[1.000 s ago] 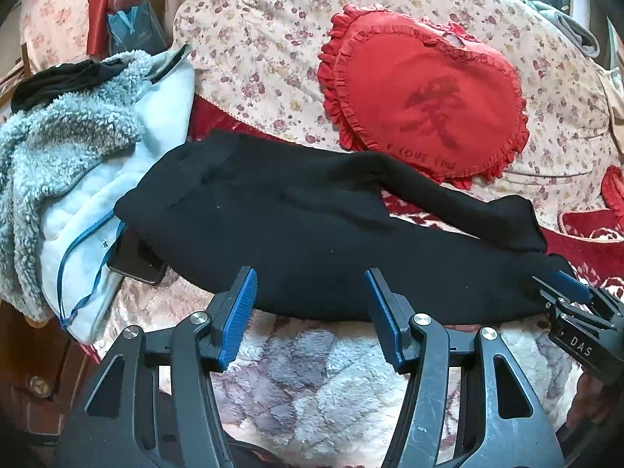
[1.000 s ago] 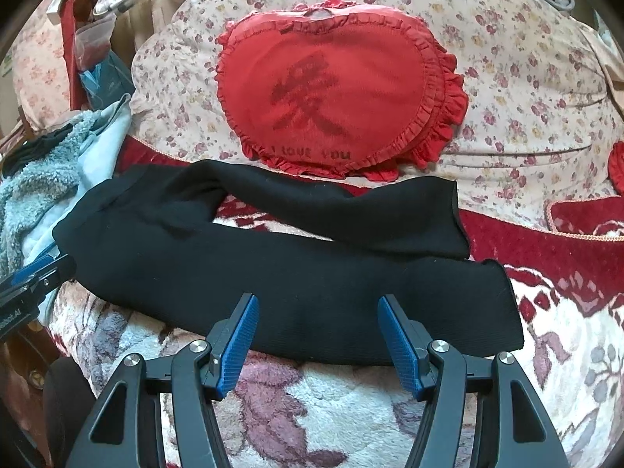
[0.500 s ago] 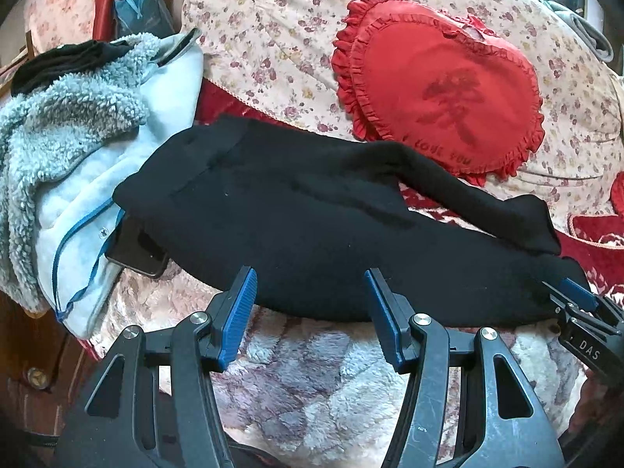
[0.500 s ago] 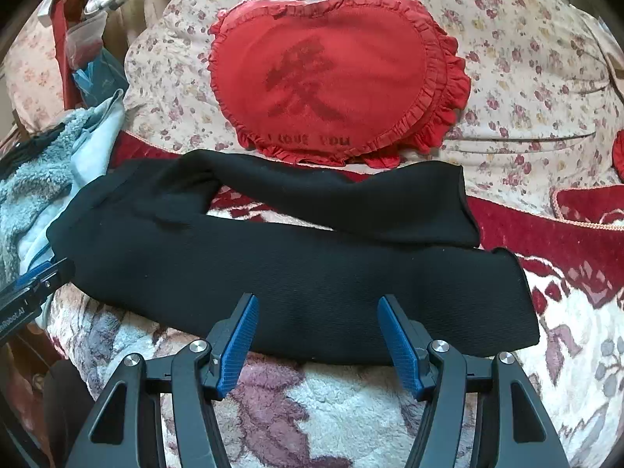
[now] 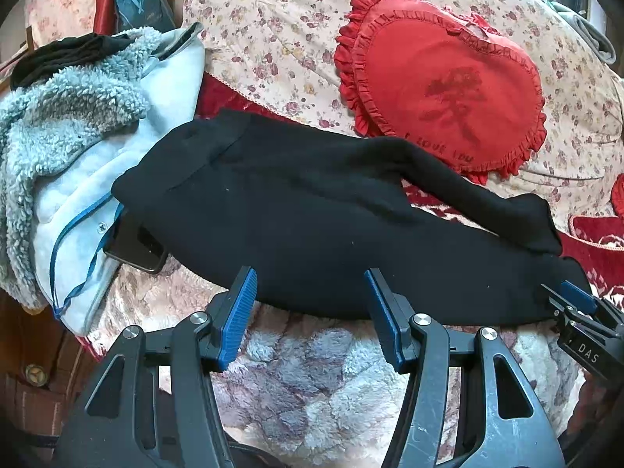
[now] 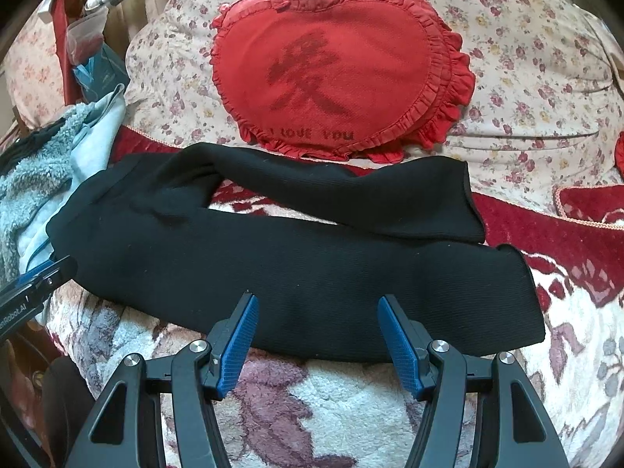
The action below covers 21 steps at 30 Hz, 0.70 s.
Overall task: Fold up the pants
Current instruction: 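Move both grippers open toward the black pants' waistband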
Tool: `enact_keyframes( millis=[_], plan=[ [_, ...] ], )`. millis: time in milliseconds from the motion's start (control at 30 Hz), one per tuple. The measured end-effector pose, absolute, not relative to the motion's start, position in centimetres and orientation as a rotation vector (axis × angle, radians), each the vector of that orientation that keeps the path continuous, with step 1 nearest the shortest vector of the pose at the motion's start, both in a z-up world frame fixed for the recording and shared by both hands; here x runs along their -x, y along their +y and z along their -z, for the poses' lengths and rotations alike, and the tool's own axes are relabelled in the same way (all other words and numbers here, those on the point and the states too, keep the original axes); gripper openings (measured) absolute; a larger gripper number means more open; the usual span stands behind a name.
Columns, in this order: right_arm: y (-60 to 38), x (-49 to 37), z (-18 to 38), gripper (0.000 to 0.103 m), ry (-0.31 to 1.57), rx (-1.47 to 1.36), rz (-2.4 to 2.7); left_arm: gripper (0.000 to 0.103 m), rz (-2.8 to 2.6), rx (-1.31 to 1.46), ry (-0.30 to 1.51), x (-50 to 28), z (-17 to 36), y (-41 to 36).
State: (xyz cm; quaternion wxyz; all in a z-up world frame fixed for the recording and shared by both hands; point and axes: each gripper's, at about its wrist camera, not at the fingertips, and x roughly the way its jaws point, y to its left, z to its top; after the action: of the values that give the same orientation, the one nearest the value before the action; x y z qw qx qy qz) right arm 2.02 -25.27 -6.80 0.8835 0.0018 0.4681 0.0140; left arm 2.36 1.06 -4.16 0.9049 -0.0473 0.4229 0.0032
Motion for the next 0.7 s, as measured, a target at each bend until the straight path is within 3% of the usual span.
enact_keyframes(
  millis=[700],
  plan=[
    [-26.5,-2.2,7.9,0.062,1.011,-0.029,-0.012,0.057,-0.063,0.146,0.916,-3.0,5.2,3.6]
  ],
)
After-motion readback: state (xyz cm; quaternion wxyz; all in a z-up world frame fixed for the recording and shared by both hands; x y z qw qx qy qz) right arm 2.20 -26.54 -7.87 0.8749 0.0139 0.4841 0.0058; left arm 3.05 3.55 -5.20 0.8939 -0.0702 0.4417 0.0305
